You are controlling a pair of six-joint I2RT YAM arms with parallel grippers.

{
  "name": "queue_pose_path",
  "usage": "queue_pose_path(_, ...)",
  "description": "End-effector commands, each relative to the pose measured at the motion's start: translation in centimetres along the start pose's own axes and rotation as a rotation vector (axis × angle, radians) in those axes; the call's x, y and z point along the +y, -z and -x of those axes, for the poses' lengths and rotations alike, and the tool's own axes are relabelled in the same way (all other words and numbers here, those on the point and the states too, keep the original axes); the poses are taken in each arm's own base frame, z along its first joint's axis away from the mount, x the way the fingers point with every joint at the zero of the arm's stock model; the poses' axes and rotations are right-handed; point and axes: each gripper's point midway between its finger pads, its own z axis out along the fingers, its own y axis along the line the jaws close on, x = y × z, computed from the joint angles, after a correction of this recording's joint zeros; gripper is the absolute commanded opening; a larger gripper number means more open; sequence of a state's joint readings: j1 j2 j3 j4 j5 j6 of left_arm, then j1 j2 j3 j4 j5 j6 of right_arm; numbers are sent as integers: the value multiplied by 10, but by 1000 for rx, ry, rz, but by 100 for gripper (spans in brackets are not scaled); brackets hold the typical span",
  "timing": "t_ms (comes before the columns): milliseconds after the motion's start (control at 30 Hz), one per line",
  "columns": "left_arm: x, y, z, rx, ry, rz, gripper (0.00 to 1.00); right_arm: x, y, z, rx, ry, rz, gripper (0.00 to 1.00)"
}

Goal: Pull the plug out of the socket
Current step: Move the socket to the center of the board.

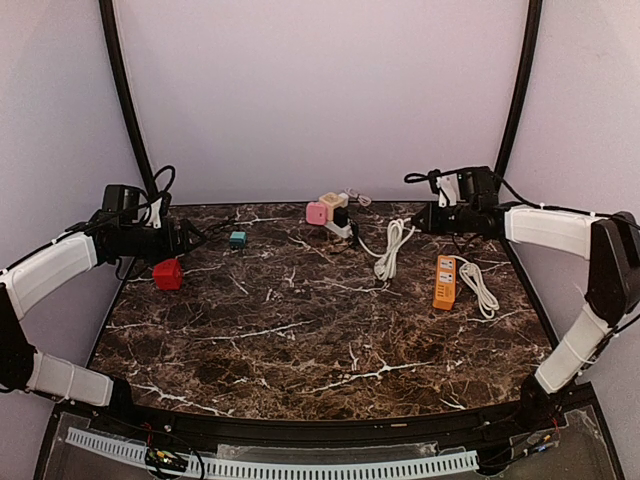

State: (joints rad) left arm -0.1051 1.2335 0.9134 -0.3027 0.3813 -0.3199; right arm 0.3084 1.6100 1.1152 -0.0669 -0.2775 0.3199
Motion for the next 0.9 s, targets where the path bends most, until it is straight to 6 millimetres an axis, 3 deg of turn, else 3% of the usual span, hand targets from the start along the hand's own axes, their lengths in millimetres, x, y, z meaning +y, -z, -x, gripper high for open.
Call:
queue_pose_path(0, -2, 0, -4, -1, 6, -17, 99, 45, 5, -13, 15, 15, 106, 0)
queue_pose_path(267, -3, 1, -6, -7, 16, -25, 99, 112, 3, -65, 96, 68, 220, 0)
queue_pose_path(500, -5, 4, -6, -13, 15, -33, 99, 163, 18, -99, 146, 142, 323, 0)
queue_pose_path(733, -8, 7, -7, -20, 15, -39, 99, 198, 35, -130, 176, 197, 399, 0)
queue_pose_path(867, -10, 7, -9, -21, 9, -38, 99, 218, 43, -159, 215, 219, 449, 0)
